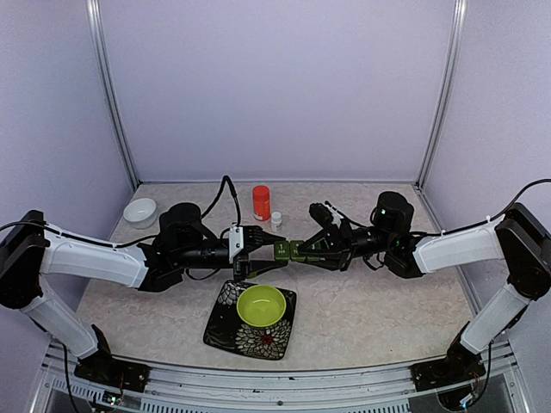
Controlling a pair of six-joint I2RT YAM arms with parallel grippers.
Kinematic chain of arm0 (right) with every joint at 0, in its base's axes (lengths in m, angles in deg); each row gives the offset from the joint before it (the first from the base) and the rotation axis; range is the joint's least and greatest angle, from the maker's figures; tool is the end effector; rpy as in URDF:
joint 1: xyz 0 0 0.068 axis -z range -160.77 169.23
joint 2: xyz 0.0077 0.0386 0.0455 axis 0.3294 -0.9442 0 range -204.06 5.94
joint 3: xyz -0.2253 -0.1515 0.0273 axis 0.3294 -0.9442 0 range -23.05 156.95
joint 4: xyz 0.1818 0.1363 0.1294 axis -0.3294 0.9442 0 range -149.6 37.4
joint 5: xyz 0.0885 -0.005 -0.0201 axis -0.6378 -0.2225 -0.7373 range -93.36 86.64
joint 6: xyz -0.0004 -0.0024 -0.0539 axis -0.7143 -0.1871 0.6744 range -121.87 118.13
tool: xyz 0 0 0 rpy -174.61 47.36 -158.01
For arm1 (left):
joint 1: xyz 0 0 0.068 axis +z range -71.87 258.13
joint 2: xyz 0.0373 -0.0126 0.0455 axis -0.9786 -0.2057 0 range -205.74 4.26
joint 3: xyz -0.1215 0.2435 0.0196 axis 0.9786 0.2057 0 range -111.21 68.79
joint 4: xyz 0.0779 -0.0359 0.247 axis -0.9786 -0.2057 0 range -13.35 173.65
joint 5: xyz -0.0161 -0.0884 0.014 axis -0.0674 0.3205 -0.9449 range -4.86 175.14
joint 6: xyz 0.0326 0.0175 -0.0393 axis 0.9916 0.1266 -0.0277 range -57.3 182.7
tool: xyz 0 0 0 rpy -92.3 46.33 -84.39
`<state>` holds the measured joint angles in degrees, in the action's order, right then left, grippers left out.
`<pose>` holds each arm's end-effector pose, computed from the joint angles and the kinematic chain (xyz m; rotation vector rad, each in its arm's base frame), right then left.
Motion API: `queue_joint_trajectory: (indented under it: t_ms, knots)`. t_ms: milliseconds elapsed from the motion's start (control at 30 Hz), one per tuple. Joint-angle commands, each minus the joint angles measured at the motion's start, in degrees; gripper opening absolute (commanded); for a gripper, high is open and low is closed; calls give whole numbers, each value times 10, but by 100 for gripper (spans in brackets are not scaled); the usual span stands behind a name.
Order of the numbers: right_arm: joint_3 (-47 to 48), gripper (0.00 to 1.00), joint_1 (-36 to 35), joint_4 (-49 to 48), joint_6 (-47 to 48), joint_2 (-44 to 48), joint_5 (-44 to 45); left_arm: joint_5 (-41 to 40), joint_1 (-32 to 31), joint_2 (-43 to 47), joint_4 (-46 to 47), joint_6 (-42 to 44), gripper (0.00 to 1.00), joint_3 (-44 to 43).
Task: Sort the pills into containers
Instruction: Open the lid of the pill container.
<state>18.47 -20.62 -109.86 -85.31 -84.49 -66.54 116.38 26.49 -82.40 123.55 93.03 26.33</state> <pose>0.2240 0.2283 0.2344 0.3908 -2.1292 -2.1855 0.1880 -0.2673 0.2414 1.3898 0.9543 -0.7284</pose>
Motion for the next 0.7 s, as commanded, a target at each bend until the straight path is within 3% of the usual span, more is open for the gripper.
queue_joint_trajectory:
  t_ms: [0,233,667]
  knots:
    - [10,0,-5,-11,13,-10,-8,-6,-4,4,48,-45,46,7]
    - [15,0,-5,-10,15,-10,-11,15,-2,-2,56,-56,48,7]
    - [12,0,-5,-13,13,-12,-12,21,0,-8,41,-65,30,-2]
